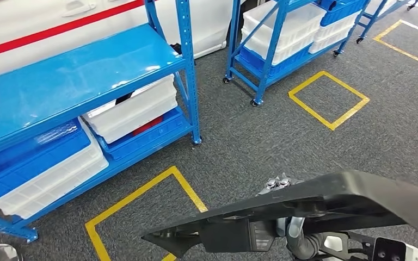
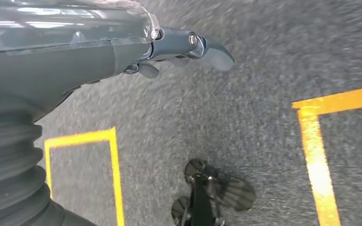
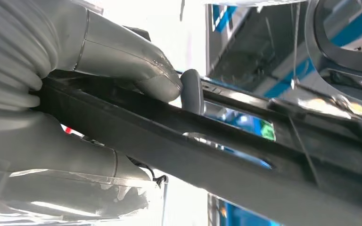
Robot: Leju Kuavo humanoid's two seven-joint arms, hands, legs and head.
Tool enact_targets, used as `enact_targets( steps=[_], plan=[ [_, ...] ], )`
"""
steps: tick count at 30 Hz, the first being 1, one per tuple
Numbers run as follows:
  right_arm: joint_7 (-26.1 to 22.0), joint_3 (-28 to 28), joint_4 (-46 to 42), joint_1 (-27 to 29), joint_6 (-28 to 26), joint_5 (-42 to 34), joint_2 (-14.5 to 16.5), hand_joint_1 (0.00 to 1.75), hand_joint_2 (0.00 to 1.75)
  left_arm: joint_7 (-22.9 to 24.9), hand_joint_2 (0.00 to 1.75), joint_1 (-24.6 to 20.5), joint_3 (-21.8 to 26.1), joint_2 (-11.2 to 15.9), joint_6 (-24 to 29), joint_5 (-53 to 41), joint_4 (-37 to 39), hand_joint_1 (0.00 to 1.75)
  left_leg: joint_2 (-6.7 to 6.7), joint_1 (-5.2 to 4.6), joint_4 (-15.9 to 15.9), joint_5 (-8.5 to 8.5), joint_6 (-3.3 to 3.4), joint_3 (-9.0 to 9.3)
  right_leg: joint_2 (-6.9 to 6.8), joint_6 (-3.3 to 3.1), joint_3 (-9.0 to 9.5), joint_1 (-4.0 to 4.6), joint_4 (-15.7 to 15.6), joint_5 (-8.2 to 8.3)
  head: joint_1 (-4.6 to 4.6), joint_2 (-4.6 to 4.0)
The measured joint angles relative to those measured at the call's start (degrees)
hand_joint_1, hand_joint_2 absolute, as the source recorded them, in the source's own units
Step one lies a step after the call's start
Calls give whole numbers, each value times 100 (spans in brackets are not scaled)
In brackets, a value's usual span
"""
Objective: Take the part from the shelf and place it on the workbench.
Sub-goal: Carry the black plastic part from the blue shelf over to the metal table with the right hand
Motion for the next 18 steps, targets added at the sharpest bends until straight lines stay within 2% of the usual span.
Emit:
enact_targets(
  steps=[2, 3, 4, 5, 6, 7, 9, 10, 11, 13, 14, 15, 17, 18],
  plan=[
    [0, -27, -27, 21, 2, -1, 44, 175, 175, -6, 175, 25, 3, 45, -6, 2, -1, 0, -279, 27, 678, -391, -48, -287, 123, -44, -14, -13, -10, 31, -1, 0],
    [0, -33, -29, 38, 3, 1, 59, 175, 175, -7, 175, 42, 4, 61, -7, 2, -1, 0, -352, 35, 1074, -565, -66, -464, 192, -54, -24, -11, -7, 39, -2, 0],
    [0, -41, -29, 58, 4, 1, 69, 175, 175, -7, 175, 57, 5, 73, -7, 3, -1, 0, -381, 40, 1361, -655, -78, -595, 267, -57, -31, -8, -3, 44, -2, 0],
    [0, -49, -29, 76, 4, 2, 76, 175, 175, -8, 175, 66, 5, 78, -7, 3, -1, 0, -390, 44, 1465, -643, -82, -644, 336, -57, -34, -6, 2, 47, -2, 0],
    [0, -56, -37, 93, -11, 8, 81, 175, 175, -19, 175, 71, 5, 83, -10, 3, -2, 0, -400, 47, 1324, -510, -79, -581, 407, -53, -33, -5, 11, 49, -2, 0],
    [0, -61, -54, 104, -38, 17, 87, 175, 175, -38, 175, 72, 5, 88, -18, -2, -2, 0, -437, 51, 988, -304, -68, -423, 478, -47, -29, -5, 21, 49, -2, 0],
    [0, -59, -125, 104, -192, 61, 98, 175, 175, -107, 175, 71, 5, 116, -72, -45, -8, 0, -702, 72, 165, 44, -31, -48, 613, -13, -43, -2, 50, 51, -1, 0],
    [0, -52, -170, 93, -320, 91, 101, 175, 175, -139, 175, 71, 3, 137, -125, -89, -10, 0, -815, 77, -84, 117, -11, 61, 672, 18, -64, -2, 61, 59, -1, 0],
    [0, -38, -220, 77, -487, 120, 99, 175, 175, -163, 175, 66, -2, 164, -190, -139, -13, 0, -888, 74, -195, 128, 12, 106, 732, 56, -90, -8, 66, 74, -1, 0],
    [0, 12, -320, 29, -808, 161, 75, 175, 175, -180, 175, 41, -17, 209, -307, -210, -14, 0, -790, 68, -225, 156, 69, 107, 827, 137, -132, -20, 59, 107, -1, 0],
    [0, 42, -365, -7, -931, 174, 51, 175, 175, -180, 175, 18, -23, 226, -337, -222, -15, 0, -723, 74, -253, 182, 110, 112, 763, 169, -158, -17, 89, 85, 0, 0],
    [0, 77, -396, -59, -1018, 189, 20, 175, 175, -180, 175, 0, -26, 234, -349, -223, -15, 0, -648, 83, -283, 208, 153, 114, 627, 196, -221, -9, 207, -4, 1, 0],
    [0, 151, -423, -172, -1136, 215, -44, 175, 175, -180, 175, -14, -27, 238, -348, -234, -16, 0, -488, 83, -319, 236, 205, 107, 283, 241, -503, -5, 797, -368, 1, 0],
    [0, 188, -425, -217, -1182, 228, -75, 175, 175, -179, 175, -8, -29, 237, -345, -248, -16, 0, -408, 77, -317, 238, 214, 96, 199, 263, -692, -14, 1199, -567, 1, 0]
  ],
)
